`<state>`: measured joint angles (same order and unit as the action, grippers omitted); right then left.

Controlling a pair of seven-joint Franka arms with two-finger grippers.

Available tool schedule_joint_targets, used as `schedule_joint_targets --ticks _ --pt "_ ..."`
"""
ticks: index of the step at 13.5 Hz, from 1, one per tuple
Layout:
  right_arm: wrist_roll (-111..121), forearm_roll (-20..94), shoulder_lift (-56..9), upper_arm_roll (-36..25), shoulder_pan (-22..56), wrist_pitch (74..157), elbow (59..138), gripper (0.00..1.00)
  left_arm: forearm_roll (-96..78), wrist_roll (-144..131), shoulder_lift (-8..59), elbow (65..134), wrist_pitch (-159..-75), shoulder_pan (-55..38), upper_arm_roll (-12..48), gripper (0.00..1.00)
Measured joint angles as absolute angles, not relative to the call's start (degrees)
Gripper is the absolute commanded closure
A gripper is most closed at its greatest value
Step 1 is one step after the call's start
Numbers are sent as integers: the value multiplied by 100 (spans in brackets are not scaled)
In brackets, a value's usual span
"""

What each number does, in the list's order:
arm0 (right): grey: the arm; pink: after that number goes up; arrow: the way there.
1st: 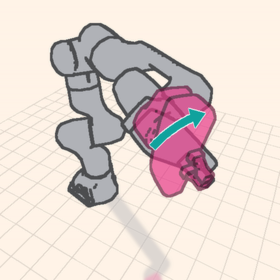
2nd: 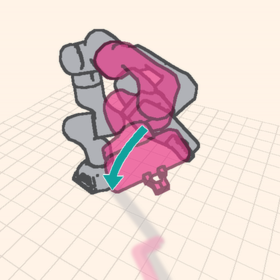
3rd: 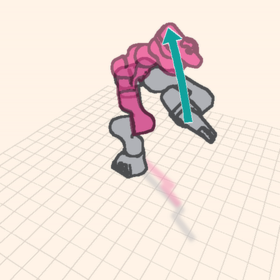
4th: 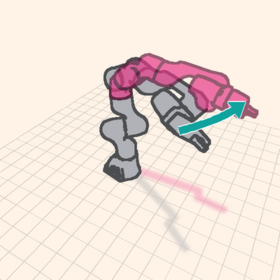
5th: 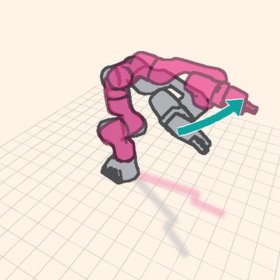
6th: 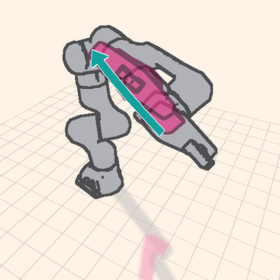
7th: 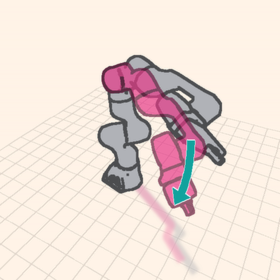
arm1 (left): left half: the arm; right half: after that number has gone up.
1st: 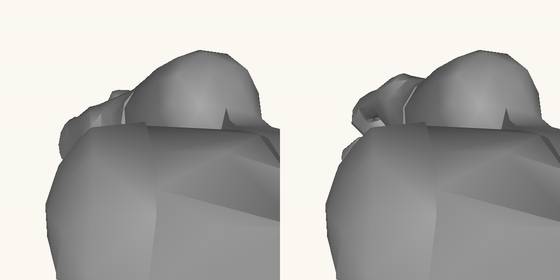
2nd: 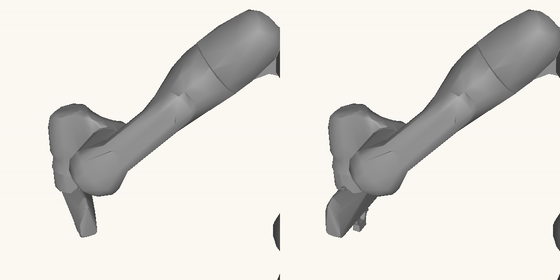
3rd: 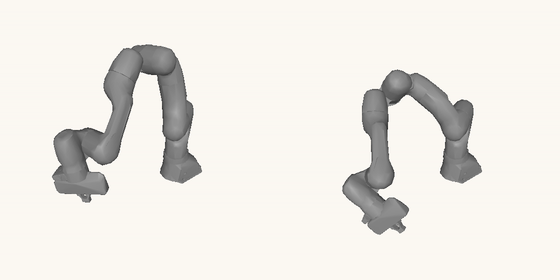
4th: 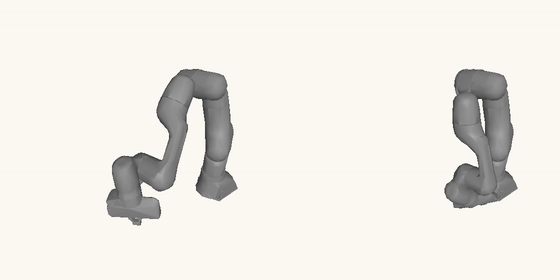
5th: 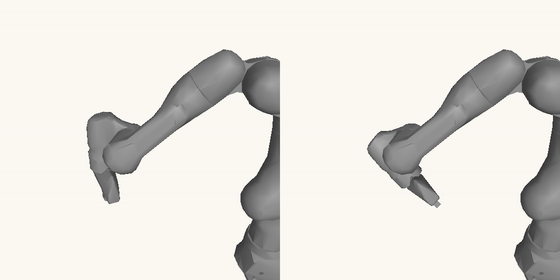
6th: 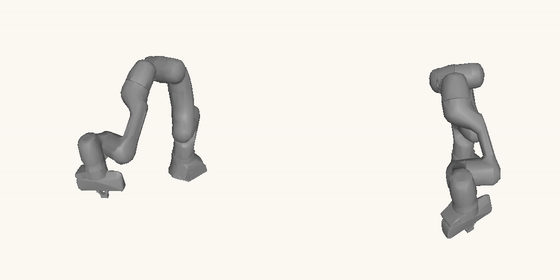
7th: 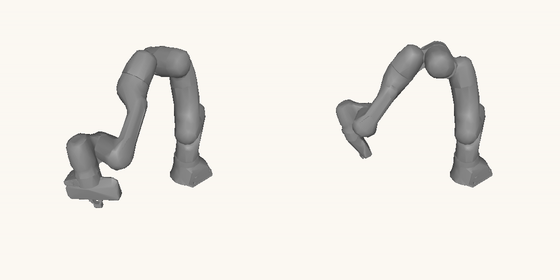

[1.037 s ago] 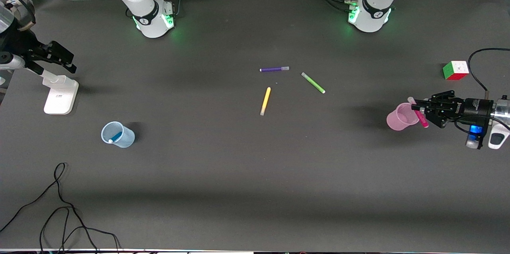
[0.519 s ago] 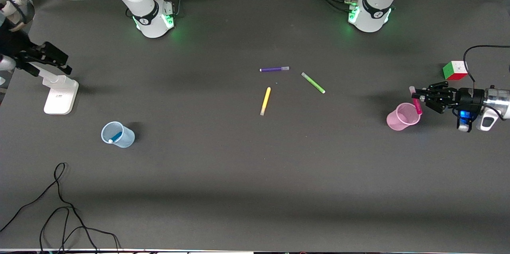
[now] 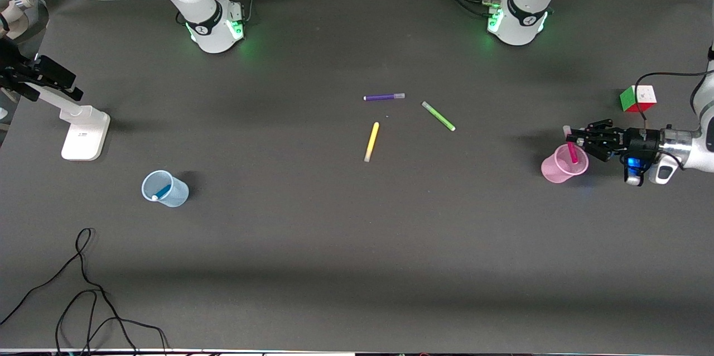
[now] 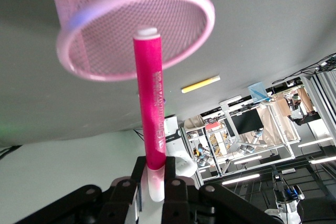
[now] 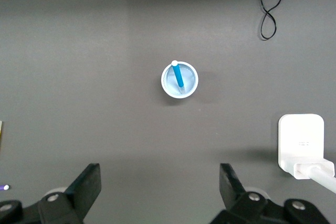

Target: Place pink and blue markers in matching cups

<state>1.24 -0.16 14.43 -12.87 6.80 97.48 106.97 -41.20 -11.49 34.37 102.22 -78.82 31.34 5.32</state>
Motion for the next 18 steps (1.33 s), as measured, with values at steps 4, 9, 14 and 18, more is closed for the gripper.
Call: schedule_joint_targets --ticks 4,9,14,18 --pt "132 -15 1449 -1358 680 9723 10696 0 -4120 -1065 3487 10186 -7967 3132 539 1" --pt "132 -15 1445 -1360 686 9677 10698 0 -3306 -1035 3029 9860 -8337 2854 620 1" --pt "140 -16 1447 -1470 683 9502 10698 0 -1326 -1057 1809 9567 -8551 2106 646 0" --pt "187 -92 1472 -1520 688 9325 10638 0 -425 -1393 725 9573 -8593 1300 660 0"
